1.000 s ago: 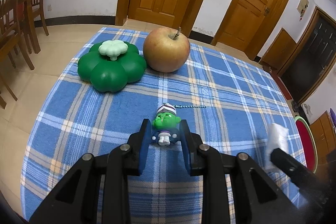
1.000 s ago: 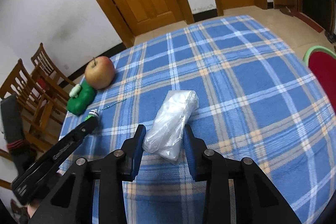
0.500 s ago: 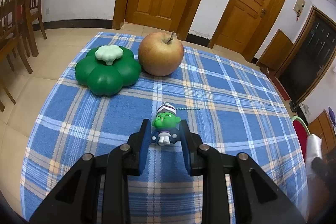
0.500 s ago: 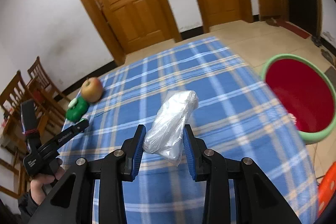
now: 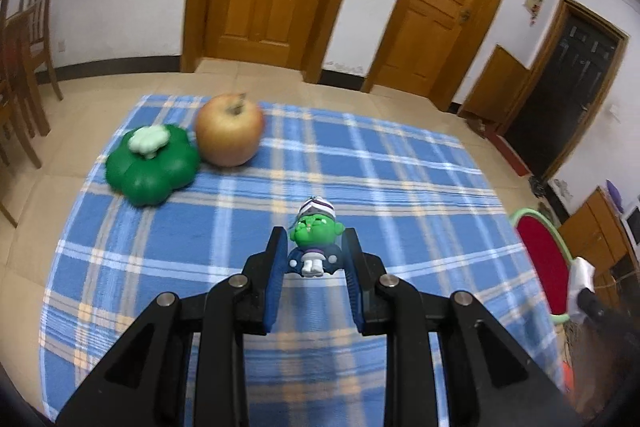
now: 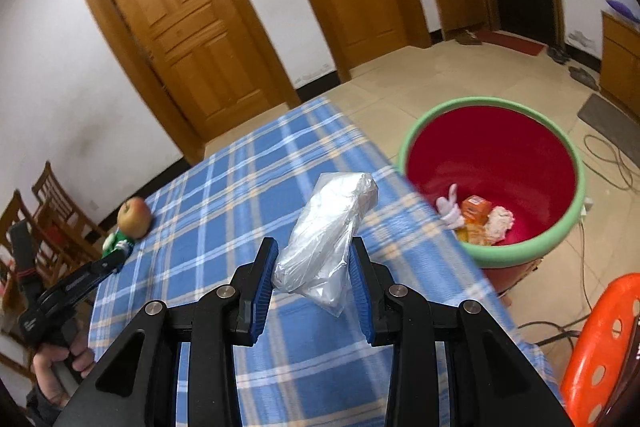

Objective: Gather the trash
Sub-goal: 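Carry the plastic bag with the right tool while the left carries the figurine to the bucket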

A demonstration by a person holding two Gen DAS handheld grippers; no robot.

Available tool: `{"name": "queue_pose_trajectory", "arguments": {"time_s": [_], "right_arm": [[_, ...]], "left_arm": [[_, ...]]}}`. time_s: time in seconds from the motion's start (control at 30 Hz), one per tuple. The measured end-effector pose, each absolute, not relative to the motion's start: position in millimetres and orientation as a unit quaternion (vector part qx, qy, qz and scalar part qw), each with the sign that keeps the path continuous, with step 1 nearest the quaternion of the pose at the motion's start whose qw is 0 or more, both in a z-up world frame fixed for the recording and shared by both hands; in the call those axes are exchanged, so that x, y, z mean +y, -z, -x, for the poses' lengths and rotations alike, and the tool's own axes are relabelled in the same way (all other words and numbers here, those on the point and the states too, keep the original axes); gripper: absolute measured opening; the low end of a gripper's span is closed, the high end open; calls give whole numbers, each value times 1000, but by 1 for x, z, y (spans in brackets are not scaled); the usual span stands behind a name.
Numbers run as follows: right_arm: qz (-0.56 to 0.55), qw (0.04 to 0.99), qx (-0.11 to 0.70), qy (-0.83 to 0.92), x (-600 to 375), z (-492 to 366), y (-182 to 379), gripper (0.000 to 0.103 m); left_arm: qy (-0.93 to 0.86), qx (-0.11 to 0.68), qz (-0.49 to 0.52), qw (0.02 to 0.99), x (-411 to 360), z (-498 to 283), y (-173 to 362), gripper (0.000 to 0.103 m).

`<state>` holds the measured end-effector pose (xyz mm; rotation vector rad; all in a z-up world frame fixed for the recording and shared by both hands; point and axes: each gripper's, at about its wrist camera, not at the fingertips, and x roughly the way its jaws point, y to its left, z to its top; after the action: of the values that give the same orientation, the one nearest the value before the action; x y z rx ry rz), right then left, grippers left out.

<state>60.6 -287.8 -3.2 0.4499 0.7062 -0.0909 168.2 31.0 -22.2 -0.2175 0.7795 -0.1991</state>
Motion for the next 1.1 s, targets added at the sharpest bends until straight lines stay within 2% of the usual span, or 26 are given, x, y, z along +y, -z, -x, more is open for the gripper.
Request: {"name": "queue_pose_trajectory", "arguments": {"time_s": [0.4, 1.1], "right_arm": [[-263, 907, 322, 62, -334, -47, 6, 36], [-339, 872, 335, 114, -440, -49, 45, 39]], "left_arm": [[162, 362, 83, 914, -43, -155, -15, 28], [278, 384, 20, 880, -211, -153, -15, 27]]}}
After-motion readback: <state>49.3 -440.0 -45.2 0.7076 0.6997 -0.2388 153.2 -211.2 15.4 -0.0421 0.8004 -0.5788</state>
